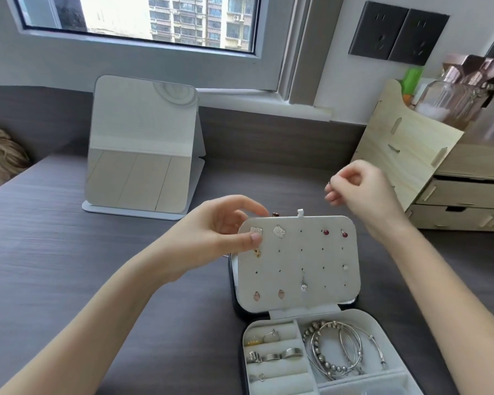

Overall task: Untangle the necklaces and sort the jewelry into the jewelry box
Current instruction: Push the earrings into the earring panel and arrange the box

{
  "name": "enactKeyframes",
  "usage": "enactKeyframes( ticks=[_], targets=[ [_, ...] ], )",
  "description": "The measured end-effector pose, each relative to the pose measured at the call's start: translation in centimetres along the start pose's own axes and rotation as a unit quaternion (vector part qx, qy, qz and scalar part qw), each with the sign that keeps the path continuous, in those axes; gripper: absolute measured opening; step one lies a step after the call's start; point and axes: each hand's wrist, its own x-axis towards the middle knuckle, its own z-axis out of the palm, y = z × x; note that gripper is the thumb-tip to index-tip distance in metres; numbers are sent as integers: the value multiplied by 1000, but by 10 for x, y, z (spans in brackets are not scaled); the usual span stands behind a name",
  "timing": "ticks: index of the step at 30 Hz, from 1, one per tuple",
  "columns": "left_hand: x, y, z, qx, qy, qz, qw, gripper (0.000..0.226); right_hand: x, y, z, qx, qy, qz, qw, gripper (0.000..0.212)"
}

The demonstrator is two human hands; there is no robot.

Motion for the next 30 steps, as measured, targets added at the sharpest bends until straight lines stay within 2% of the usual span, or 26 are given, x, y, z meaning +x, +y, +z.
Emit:
enactKeyframes(
  ticks=[2,5,7,10,14,21,24,27,30],
  targets=[
    [0,-1,2,8,6,11,1000,26,-20,-23,-9,1,2,-67,998,9],
    [0,0,7,15,25,27,999,21,-55,-53,3,-49,-43,-171,983,11],
    [-1,1,10,21,37,38,998,21,-69,-58,23,-117,-48,-256,958,12],
    [-1,-1,9,34,65,48,996,35,-75,-53,48,-175,-47,-346,921,3],
    [0,-5,7,35,74,57,995,42,-75,-52,49,-156,-92,-334,925,12],
    [1,-2,6,12,43,56,997,28,-73,-59,37,-90,-167,-300,935,12],
    [-1,1,6,13,38,64,997,24,-71,-60,34,-34,-201,-259,944,12],
    [-1,1,5,13,37,75,996,23,-70,-62,30,20,-232,-219,947,11],
    [-2,0,5,15,22,80,996,29,-68,-64,25,22,-250,-215,944,8]
  ],
)
